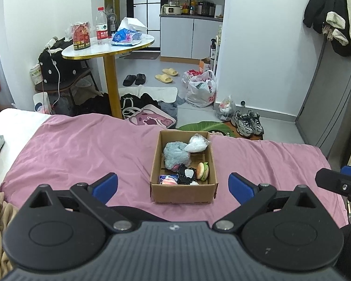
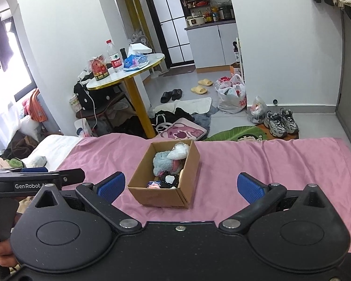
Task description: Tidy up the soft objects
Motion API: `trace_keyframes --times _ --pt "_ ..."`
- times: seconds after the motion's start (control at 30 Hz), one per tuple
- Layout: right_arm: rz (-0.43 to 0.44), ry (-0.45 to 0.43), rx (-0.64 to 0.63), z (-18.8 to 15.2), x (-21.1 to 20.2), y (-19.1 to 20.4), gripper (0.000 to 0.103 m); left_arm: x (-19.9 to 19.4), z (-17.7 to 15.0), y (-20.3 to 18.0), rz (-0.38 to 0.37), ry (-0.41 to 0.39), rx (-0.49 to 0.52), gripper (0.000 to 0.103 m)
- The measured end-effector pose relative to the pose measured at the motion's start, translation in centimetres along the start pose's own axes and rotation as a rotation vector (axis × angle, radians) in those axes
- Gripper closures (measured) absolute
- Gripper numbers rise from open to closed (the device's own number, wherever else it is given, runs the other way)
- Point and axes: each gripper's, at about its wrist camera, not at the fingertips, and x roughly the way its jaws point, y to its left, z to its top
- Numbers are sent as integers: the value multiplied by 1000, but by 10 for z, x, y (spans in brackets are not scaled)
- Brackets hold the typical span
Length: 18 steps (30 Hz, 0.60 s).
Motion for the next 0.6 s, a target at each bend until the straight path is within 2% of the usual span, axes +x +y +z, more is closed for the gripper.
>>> trace_keyframes --times 0.33,0.6 --pt "-37 7 -19 -5 -2 4 0 -9 -6 -2 -2 -5 6 3" --pt "-32 10 -40 -6 -2 7 0 -14 -10 -3 1 -11 0 3"
